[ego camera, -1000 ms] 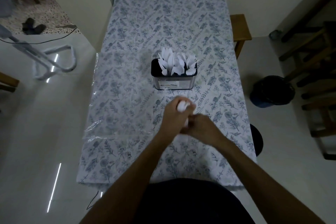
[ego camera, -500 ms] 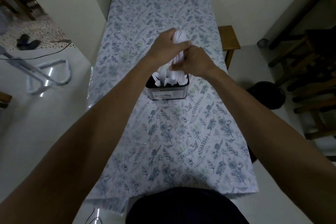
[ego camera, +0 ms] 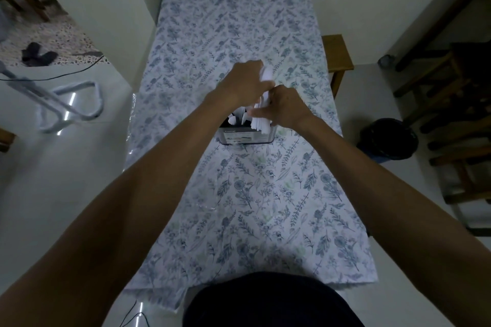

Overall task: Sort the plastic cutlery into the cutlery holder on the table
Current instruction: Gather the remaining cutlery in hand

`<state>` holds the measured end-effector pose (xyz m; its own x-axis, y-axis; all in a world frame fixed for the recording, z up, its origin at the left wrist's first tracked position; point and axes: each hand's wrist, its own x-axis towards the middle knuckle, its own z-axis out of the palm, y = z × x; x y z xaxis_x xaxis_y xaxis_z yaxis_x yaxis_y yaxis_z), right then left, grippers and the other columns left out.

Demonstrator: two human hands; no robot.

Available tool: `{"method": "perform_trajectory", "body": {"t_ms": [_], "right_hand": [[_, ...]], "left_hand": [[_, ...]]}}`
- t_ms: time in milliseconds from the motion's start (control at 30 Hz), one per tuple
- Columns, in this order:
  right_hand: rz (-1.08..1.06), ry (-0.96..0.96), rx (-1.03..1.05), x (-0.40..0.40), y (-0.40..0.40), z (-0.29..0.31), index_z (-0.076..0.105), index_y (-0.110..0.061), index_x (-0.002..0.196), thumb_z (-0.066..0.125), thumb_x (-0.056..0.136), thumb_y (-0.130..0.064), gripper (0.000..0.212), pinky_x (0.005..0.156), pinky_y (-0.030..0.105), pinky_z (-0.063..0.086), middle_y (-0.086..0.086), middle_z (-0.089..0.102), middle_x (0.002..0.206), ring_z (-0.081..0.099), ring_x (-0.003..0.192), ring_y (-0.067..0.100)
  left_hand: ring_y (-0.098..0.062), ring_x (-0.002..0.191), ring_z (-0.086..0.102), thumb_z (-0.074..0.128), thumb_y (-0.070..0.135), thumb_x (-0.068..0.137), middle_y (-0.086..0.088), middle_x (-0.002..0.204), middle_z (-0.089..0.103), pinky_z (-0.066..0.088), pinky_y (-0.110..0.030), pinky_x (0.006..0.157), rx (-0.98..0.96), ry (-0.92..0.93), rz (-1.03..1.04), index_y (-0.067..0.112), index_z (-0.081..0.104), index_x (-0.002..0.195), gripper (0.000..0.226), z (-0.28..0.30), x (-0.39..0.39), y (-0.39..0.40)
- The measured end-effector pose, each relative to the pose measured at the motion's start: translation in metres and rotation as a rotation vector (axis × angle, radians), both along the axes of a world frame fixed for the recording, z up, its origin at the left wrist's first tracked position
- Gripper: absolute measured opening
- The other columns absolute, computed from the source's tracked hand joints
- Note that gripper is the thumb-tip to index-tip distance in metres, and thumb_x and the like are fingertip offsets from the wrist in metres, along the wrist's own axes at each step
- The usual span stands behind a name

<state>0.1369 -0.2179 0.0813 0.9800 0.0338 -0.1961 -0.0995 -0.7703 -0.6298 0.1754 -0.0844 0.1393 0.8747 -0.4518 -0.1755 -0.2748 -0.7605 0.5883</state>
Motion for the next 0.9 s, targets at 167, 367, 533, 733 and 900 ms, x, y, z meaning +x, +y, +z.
{"method": "perform_trajectory", "body": {"t_ms": [167,367,533,733,900], "right_hand": [[0.041,0.054,-0.087,0.006,0.006,0.007,0.062,-0.01,0.096,0.079,0.08,-0.051,0.047,0.05,0.016,0.043,-0.004,0.06,0.065,0.062,0.056,0.012],[0.016,0.187,-0.005,0.016,0.013,0.007,0.068,-0.007,0.09,0.073,0.087,-0.043,0.037,0.067,0.021,0.058,-0.001,0.068,0.062,0.066,0.05,0.007],[-0.017,0.175,-0.023,0.022,0.019,0.004,0.072,0.001,0.091,0.066,0.09,-0.043,0.044,0.094,0.035,0.055,0.012,0.077,0.082,0.075,0.08,0.023],[-0.038,0.194,0.093,0.026,0.013,0.009,0.068,-0.006,0.111,0.078,0.084,-0.024,0.034,0.082,0.033,0.062,0.011,0.078,0.081,0.077,0.075,0.025],[-0.071,-0.019,-0.101,0.027,0.017,-0.005,0.071,-0.007,0.097,0.081,0.081,-0.026,0.027,0.071,0.02,0.054,0.007,0.077,0.081,0.072,0.07,0.014]], "left_hand": [[-0.034,0.097,0.07,0.06,0.033,0.102,-0.02,0.105,0.068,0.055,-0.046,0.091,-0.005,0.025,0.043,0.0,0.055,0.114,0.035,-0.006,0.003,0.001],[-0.036,0.096,0.07,0.06,0.032,0.101,-0.021,0.103,0.069,0.056,-0.049,0.09,-0.003,0.047,0.062,0.005,0.053,0.104,0.029,-0.015,0.014,0.004],[-0.032,0.086,0.064,0.063,0.034,0.098,-0.016,0.092,0.063,0.054,-0.049,0.087,-0.06,0.022,0.087,0.01,0.046,0.091,0.03,-0.022,0.022,0.008],[-0.041,0.088,0.07,0.063,0.037,0.098,-0.026,0.094,0.069,0.056,-0.055,0.082,-0.127,0.006,0.096,0.011,0.044,0.081,0.036,-0.03,0.027,0.013],[-0.03,0.078,0.073,0.066,0.04,0.097,-0.016,0.087,0.072,0.06,-0.039,0.075,-0.204,-0.045,0.116,0.004,0.058,0.111,0.039,-0.038,0.028,0.019]]}}
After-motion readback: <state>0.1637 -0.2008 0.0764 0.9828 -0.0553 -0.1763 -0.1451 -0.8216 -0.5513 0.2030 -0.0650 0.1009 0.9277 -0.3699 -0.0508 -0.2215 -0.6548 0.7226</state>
